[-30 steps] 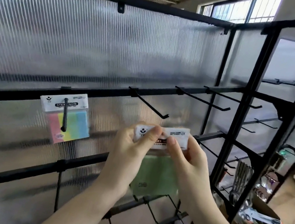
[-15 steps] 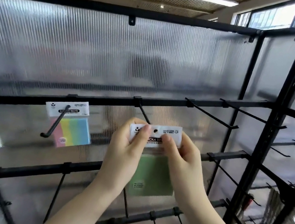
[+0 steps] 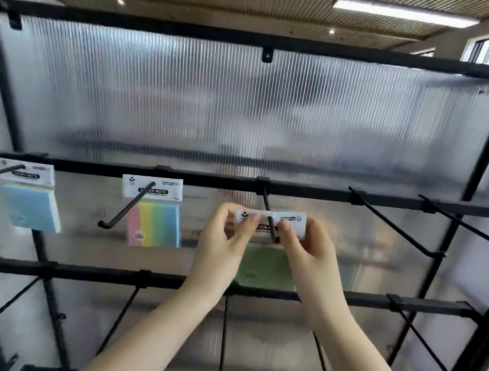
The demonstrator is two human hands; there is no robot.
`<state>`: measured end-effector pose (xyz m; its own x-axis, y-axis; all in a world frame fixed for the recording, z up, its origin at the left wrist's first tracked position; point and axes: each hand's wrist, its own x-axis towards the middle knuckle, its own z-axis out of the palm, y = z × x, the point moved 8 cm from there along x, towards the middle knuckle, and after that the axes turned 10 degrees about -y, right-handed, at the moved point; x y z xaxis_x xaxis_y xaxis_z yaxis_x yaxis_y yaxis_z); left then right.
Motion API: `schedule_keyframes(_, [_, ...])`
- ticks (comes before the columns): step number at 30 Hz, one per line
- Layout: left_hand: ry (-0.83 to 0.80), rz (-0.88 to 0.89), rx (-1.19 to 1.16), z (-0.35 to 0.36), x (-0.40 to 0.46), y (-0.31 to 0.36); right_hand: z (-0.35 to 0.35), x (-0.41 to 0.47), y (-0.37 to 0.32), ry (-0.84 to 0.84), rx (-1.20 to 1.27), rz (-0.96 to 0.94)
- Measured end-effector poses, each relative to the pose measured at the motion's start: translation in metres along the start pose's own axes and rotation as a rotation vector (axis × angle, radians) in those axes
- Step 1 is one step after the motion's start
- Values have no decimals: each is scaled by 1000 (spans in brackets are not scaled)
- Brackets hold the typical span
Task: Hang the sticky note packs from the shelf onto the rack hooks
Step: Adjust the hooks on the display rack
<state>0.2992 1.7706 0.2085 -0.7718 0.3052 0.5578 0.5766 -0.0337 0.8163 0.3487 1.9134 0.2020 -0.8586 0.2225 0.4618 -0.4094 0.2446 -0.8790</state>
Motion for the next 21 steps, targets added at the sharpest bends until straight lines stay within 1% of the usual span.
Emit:
schedule_keyframes(4, [69, -88, 38, -5, 14, -29, -2, 24, 18, -16, -21, 47])
schedule_keyframes(10, [118, -184, 130, -8, 19, -44, 6, 44, 45, -114, -83, 155])
schedule_keyframes(16, [134, -299, 185, -3, 15, -56, 9, 46, 60, -178, -134, 143])
schedule_keyframes(18, [144, -335, 201, -3, 13, -60, 10, 44, 70, -225, -129, 176])
schedule_keyframes(21, [96, -401, 238, -2, 5, -70, 20, 34, 95, -368, -111, 314])
